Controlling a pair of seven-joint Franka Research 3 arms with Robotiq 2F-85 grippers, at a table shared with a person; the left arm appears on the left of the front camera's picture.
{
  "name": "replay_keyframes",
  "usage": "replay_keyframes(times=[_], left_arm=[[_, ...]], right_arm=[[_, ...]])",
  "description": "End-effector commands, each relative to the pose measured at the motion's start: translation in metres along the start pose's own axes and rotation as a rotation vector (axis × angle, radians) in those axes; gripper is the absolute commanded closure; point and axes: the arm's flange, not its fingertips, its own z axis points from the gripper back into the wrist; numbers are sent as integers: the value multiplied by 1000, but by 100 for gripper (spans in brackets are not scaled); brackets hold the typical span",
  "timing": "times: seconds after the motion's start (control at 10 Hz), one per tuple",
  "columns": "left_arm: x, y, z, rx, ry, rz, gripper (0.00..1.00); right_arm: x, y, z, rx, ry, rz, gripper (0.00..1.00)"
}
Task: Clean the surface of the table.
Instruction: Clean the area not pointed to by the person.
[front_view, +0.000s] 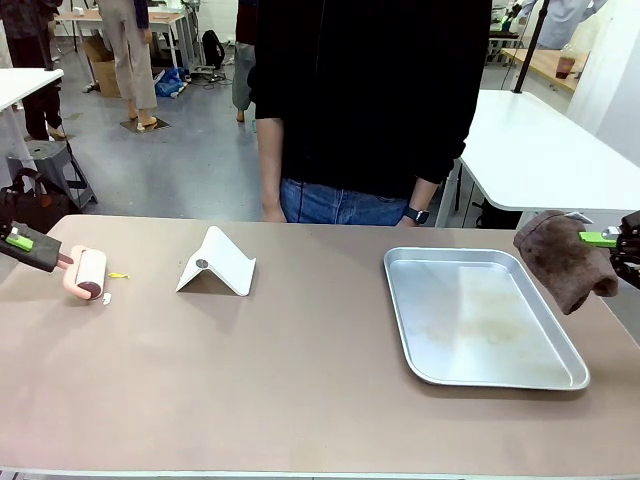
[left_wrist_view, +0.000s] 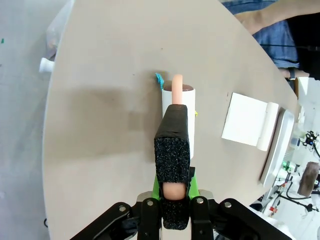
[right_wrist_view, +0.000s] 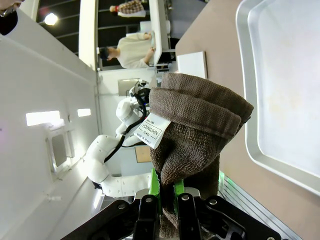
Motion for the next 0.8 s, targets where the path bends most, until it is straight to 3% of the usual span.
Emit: replay_keyframes(times=[0.0, 0.7], left_arm=[[11, 3, -28, 59, 79, 31, 79], [10, -26, -57, 17, 115, -9, 79]], right_arm=[[-1, 2, 3, 2, 10, 15, 88], [-1, 2, 3, 2, 10, 15, 88]])
